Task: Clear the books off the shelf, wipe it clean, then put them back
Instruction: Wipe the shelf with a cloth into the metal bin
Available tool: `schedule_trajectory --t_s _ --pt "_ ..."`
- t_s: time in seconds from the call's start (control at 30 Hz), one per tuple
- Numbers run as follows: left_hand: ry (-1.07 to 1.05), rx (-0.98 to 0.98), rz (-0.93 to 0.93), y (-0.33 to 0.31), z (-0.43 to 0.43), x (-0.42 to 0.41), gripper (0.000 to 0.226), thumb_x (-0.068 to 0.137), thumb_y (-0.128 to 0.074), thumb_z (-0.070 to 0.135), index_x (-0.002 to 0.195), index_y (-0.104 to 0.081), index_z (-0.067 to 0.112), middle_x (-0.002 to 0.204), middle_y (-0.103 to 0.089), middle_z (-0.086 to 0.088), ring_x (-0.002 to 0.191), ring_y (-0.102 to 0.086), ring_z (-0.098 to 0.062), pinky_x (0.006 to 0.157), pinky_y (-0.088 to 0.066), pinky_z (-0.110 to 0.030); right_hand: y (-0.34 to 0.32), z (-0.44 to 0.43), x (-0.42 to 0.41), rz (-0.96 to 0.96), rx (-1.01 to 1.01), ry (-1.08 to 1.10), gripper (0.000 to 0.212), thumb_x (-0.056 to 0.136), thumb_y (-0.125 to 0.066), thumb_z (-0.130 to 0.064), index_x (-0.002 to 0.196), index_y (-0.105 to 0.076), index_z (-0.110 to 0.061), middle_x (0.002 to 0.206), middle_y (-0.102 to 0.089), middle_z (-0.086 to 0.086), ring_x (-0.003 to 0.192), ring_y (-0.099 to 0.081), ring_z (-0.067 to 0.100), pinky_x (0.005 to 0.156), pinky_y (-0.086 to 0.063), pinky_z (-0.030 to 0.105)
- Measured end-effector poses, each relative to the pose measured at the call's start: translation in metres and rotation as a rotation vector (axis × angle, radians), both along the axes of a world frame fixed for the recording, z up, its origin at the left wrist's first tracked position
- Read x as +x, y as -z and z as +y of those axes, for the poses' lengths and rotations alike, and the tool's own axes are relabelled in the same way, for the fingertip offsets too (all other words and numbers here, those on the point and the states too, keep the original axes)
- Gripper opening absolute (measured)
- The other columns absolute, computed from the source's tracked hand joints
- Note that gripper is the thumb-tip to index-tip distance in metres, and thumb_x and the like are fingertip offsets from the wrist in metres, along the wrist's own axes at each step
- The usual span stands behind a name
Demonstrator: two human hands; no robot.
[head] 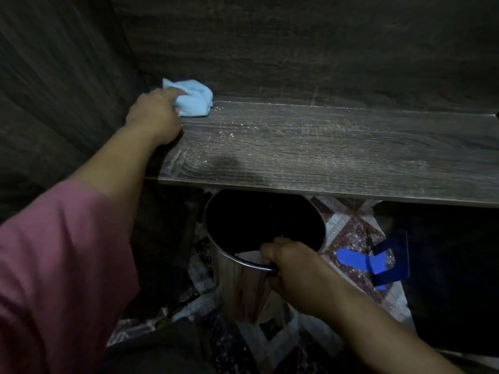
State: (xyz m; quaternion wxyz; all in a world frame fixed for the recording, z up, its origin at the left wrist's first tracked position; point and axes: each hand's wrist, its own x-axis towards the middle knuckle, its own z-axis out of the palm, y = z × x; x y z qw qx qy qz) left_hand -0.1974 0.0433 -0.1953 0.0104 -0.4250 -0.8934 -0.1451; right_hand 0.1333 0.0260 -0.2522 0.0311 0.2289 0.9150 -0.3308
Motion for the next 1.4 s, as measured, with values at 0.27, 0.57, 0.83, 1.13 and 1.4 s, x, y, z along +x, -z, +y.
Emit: schedule_trajectory --t_s 0.27,0.57,0.83,1.13,1.4 --pt "0.271 0.101 -0.133 -0.006 -0.007 0.048 0.038 0.093 -0.054 0.008 0.124 -0.064 0.029 0.128 -0.063 -0.001 0.117 -0.055 -0.022 0.089 -0.035 -0.021 -0.005 0.001 0.001 -0.010 -0.016 0.012 0.029 0.080 -0.058 -0.012 0.072 -0.037 -0.030 0.096 -0.054 0.000 0.094 -0.059 0.028 0.073 -0.043 0.029" --pt "0.146 0.444 0.405 -0.005 0.016 0.037 0.039 0.081 -0.060 0.008 0.118 -0.062 0.019 0.118 -0.056 -0.010 0.110 -0.050 -0.033 0.081 -0.046 -0.043 -0.005 0.002 0.003 0.106 -0.050 0.019 0.033 0.078 -0.060 -0.009 0.100 -0.053 -0.033 0.098 -0.059 -0.001 0.094 -0.061 0.022 0.078 -0.049 0.032" --pt "0.296 0.300 0.130 0.015 0.022 0.021 0.033 0.089 -0.059 0.014 0.121 -0.062 0.018 0.123 -0.060 -0.012 0.111 -0.056 -0.033 0.093 -0.042 -0.036 -0.003 0.009 0.012 0.070 -0.043 0.007 0.039 0.080 -0.057 -0.014 0.091 -0.038 -0.046 0.086 -0.046 -0.010 0.089 -0.058 0.021 0.069 -0.035 0.024" --pt "0.326 0.108 -0.020 0.004 0.022 0.059 0.036 0.090 -0.060 0.022 0.125 -0.061 0.027 0.130 -0.060 -0.006 0.118 -0.055 -0.031 0.099 -0.043 -0.034 -0.010 0.011 0.013 0.003 -0.055 0.006 0.057 0.080 -0.060 -0.011 0.067 -0.044 -0.064 0.080 -0.041 -0.016 0.081 -0.049 0.009 0.061 -0.031 0.010" --pt "0.257 0.374 0.209 -0.006 0.026 0.075 0.035 0.083 -0.057 0.005 0.114 -0.066 0.019 0.109 -0.056 -0.013 0.102 -0.051 -0.036 0.084 -0.047 -0.043 -0.009 0.006 0.013 0.028 0.012 0.010 0.033 0.081 -0.055 -0.015 0.066 -0.031 -0.030 0.088 -0.050 -0.004 0.088 -0.058 0.023 0.069 -0.039 0.028"
